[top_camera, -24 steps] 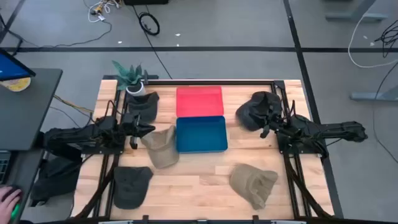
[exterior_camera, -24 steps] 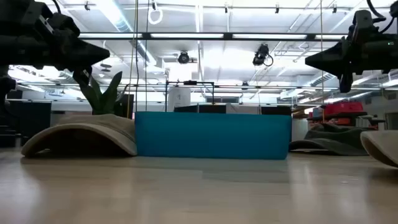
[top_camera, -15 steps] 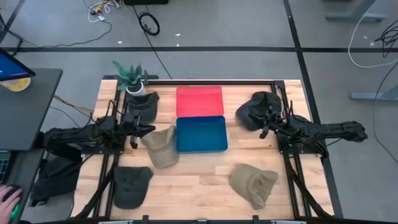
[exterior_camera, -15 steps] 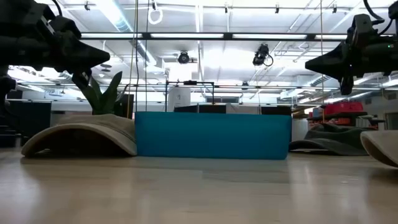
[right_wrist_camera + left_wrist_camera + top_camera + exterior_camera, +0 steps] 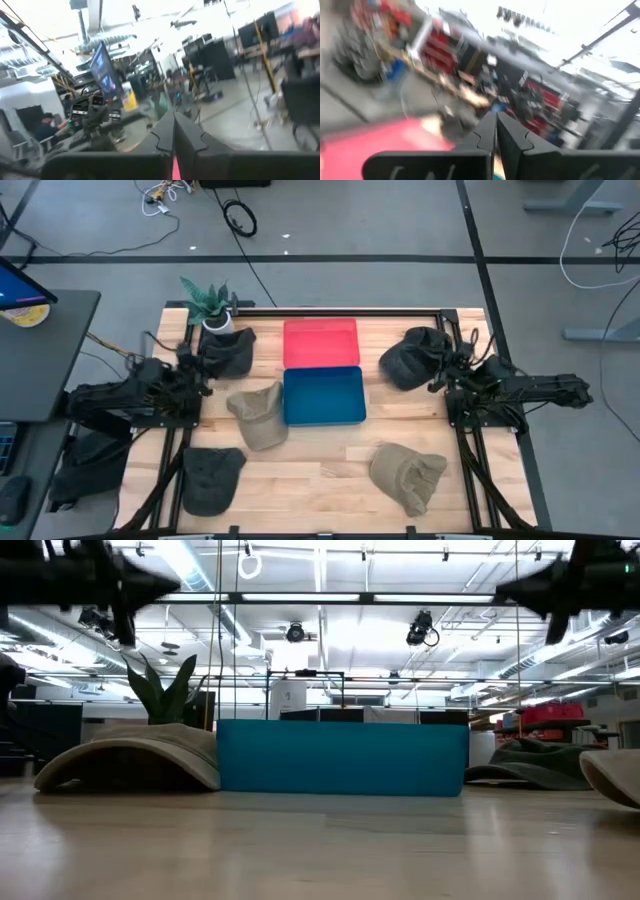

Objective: Pick & Place hat
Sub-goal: Put the top right black cap into the red bin

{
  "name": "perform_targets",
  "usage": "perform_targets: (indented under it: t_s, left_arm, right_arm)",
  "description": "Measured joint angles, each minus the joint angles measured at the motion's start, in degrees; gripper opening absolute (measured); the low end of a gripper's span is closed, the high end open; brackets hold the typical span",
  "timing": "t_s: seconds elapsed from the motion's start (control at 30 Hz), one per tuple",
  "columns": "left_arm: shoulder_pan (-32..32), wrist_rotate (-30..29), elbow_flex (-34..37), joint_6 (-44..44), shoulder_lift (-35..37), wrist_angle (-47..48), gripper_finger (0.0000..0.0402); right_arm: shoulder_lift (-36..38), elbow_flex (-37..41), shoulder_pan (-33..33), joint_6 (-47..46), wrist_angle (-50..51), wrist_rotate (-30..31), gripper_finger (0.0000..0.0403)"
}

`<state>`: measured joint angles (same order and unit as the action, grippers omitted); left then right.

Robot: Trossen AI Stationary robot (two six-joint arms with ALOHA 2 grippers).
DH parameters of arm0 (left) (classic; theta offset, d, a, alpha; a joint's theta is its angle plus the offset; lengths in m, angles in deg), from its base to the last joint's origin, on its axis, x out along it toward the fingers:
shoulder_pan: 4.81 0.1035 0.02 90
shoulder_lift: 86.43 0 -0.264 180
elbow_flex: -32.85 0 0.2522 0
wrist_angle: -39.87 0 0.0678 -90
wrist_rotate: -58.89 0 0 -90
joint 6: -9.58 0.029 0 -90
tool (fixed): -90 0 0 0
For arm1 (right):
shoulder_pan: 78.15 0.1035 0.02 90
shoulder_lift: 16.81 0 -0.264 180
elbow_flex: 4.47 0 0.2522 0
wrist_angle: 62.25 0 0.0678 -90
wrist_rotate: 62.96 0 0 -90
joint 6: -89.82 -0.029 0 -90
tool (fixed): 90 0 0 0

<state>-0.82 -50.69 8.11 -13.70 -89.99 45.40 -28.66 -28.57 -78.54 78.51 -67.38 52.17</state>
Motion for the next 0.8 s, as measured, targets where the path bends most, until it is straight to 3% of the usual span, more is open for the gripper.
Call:
perform_targets:
  t_s: [0.13,0.43,0.6,0.8]
  left_arm:
    - [0.0,-1.76,-9.41,9.45,-5.93,2.76,0.0004]
    - [0.02,-3.42,-29.14,12.98,-22.57,16.9,0.0019]
    - [0.02,-3.32,-35.02,15.45,-29.98,18.08,0.0018]
    - [0.02,-3.38,-37.07,16.47,-34.46,17.99,0.0021]
  right_arm:
    - [-3.95,-7.4,-0.23,1.03,2.33,0.41,0.0004]
    - [-14.64,-26.36,-0.23,2.16,11.62,0.22,0.0007]
    - [-19.9,-34.83,-0.99,4.76,14.5,-0.12,0.0021]
    - [-27.27,-47.57,-4.44,2.4,31.35,-0.24,0.0075]
